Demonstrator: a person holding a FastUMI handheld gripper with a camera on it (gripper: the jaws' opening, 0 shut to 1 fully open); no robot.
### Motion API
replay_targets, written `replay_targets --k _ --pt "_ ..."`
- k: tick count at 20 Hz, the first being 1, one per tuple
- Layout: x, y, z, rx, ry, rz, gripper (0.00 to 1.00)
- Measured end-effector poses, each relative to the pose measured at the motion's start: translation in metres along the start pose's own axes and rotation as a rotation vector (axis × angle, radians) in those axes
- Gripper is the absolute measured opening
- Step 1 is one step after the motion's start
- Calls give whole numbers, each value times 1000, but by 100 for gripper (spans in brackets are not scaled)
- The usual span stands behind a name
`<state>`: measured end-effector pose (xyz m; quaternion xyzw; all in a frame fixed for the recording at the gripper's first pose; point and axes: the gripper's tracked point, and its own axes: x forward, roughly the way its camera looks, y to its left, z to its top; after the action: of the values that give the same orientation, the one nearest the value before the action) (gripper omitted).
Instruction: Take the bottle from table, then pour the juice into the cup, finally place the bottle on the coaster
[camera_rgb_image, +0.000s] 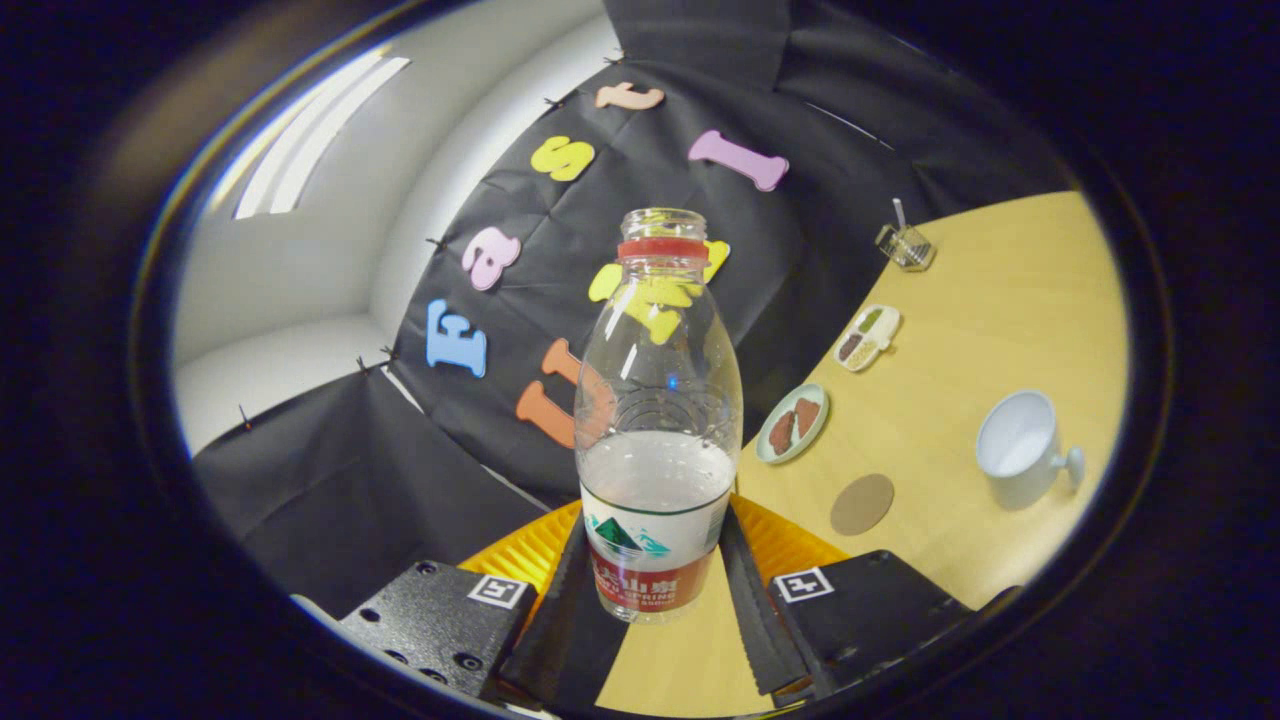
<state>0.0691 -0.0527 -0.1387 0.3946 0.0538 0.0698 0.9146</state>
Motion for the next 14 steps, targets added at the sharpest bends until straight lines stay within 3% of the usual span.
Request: replay_targets --k 2,6,14 --pt "-9 -9 9 -159 13 -79 75" --pt "-18 -7 31 -450 16 -156 75" --pt "-19 25 51 -612 -26 -156 76"
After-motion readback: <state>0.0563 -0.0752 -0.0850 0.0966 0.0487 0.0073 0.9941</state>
